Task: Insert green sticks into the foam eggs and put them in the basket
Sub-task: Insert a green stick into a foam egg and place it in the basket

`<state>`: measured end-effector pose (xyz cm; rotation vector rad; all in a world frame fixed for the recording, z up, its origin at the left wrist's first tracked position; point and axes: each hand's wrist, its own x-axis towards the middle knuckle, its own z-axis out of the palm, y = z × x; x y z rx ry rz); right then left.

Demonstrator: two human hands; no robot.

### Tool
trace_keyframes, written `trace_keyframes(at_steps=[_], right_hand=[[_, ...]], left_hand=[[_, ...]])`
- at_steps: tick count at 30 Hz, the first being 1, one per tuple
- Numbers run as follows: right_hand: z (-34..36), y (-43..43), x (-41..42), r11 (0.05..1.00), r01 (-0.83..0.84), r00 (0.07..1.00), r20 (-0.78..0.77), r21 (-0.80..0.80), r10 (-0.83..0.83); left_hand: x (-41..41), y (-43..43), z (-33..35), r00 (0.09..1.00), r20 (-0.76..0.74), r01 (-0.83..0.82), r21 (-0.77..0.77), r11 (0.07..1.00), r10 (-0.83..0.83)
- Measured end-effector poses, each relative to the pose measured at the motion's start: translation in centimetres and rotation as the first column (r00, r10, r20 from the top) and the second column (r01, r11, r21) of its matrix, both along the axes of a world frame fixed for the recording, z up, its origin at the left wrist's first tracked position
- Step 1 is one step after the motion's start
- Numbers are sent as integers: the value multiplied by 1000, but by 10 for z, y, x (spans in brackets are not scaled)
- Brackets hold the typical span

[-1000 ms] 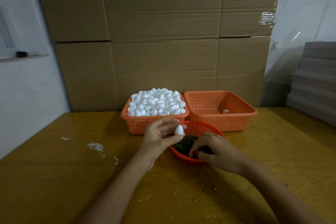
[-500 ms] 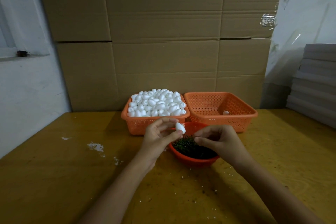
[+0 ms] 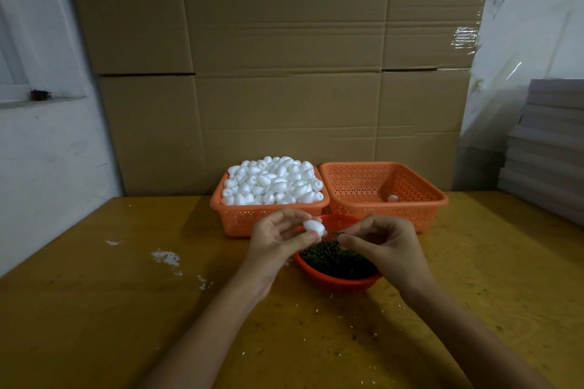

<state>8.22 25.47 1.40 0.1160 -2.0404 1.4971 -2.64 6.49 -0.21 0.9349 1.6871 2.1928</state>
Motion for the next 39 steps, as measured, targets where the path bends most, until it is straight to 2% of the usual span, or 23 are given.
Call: trace_keyframes(at_steps=[11,16,21,27,33,39], right_hand=[[-3,-3,0,998,18,1000,-7,63,-17],[-4,-7,0,995,44,999,-13,86,-43],[-7,-10,2,988,82,996,-38,133,-78],[-10,-10,2,976,127,991,-52,176,-119],[-9,-13,2,975,124,991,-73,182,-112],[-9,-15,2,958,150,988,-59,245,-140]], left_hand=[[2,2,2,1000,5,21,24,999,-21],[8,5,5,994,-110,-13,-10,1000,12],[8,4,6,986,-157,-50,-13,999,47],[9,6,6,987,-150,-51,-15,999,48],[7,5,6,998,-52,-28,33,999,30],[5,5,3,998,-62,-7,34,999,9]])
